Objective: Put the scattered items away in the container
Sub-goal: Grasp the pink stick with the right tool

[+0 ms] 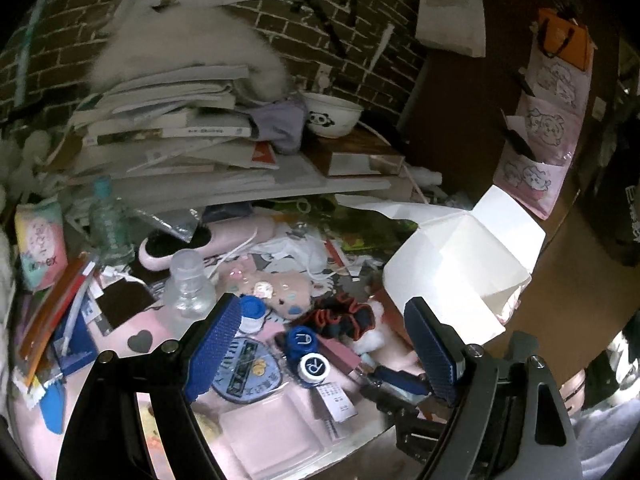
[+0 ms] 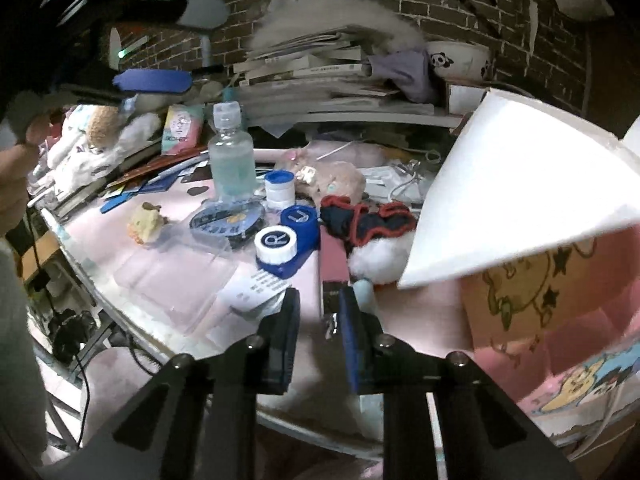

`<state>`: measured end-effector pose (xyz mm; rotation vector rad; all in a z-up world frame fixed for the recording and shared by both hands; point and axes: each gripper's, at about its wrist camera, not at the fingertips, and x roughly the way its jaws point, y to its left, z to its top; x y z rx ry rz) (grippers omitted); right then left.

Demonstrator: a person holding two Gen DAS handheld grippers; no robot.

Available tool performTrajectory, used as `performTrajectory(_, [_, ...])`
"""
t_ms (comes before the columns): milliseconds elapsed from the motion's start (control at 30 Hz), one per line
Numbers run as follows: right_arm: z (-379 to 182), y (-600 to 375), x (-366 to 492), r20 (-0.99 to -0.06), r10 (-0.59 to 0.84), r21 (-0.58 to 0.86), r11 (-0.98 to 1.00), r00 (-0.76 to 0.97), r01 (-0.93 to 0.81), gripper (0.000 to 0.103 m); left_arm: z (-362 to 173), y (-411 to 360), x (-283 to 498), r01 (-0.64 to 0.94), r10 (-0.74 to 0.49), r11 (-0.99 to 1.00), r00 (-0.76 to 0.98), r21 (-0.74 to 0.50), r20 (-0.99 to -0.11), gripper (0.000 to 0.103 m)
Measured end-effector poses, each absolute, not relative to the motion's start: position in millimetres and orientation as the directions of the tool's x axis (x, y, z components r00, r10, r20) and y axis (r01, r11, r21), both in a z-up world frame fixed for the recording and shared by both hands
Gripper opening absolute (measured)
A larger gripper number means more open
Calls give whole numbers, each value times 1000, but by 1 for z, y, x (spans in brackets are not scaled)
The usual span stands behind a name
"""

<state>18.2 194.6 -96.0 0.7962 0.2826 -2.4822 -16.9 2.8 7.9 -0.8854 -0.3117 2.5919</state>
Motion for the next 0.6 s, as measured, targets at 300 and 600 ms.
performTrajectory(300, [-99, 184, 3, -601, -355, -101, -855, -716, 509, 18, -3, -2, -13, -267, 415, -905, -728, -332, -546, 81])
performTrajectory(600, [-103, 179, 2, -615, -354, -130, -836, -704, 533, 22, -9, -6, -12, -251, 414, -903, -725, -348, -551, 81])
